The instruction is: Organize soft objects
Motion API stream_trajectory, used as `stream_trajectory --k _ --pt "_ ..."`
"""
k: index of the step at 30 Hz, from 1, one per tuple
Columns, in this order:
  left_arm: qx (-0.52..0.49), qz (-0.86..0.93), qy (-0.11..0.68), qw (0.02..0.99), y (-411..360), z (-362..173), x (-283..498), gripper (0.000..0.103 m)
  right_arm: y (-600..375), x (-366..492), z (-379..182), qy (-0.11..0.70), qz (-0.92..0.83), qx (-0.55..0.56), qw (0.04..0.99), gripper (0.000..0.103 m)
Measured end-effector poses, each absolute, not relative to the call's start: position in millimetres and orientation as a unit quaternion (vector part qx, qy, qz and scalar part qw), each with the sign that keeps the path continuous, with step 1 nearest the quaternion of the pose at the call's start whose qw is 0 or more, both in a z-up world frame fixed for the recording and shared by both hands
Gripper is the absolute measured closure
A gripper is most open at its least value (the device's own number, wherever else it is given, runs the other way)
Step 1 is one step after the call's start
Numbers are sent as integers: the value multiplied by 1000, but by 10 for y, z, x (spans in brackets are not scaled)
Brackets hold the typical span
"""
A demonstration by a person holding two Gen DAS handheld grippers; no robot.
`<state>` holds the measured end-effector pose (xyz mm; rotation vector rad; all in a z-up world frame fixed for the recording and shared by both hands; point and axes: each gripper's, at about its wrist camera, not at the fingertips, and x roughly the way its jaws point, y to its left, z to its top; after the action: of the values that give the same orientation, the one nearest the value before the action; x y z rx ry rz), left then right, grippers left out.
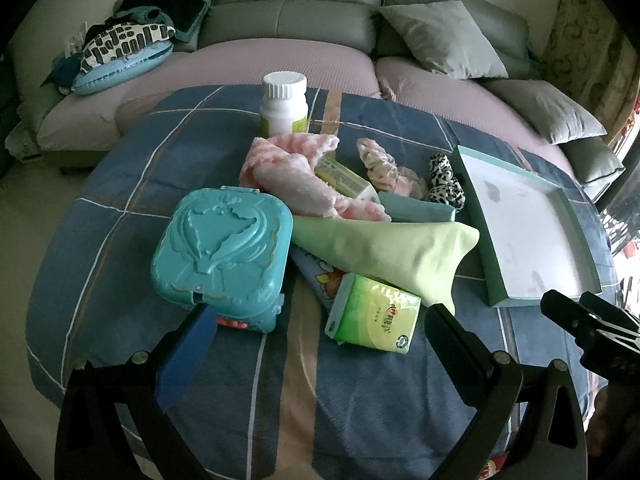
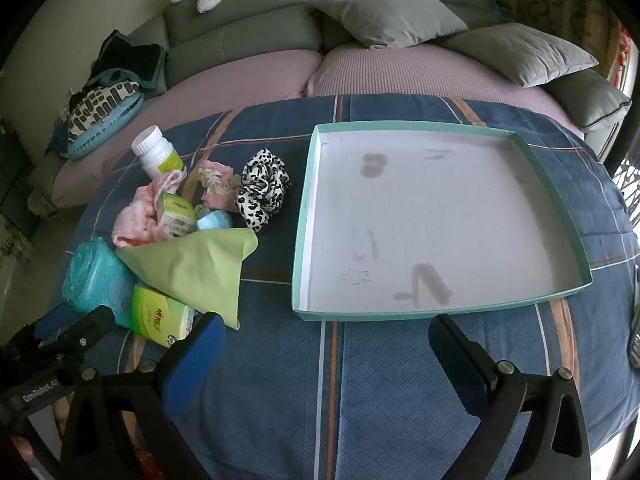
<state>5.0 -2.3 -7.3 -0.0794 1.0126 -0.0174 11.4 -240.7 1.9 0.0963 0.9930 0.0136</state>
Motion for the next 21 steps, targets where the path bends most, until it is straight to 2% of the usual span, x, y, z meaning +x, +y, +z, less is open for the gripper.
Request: stream_trajectory --k 21 --pt "-52 -20 461 886 -11 51 51 0 -2359 145 -35 484 8 37 874 0"
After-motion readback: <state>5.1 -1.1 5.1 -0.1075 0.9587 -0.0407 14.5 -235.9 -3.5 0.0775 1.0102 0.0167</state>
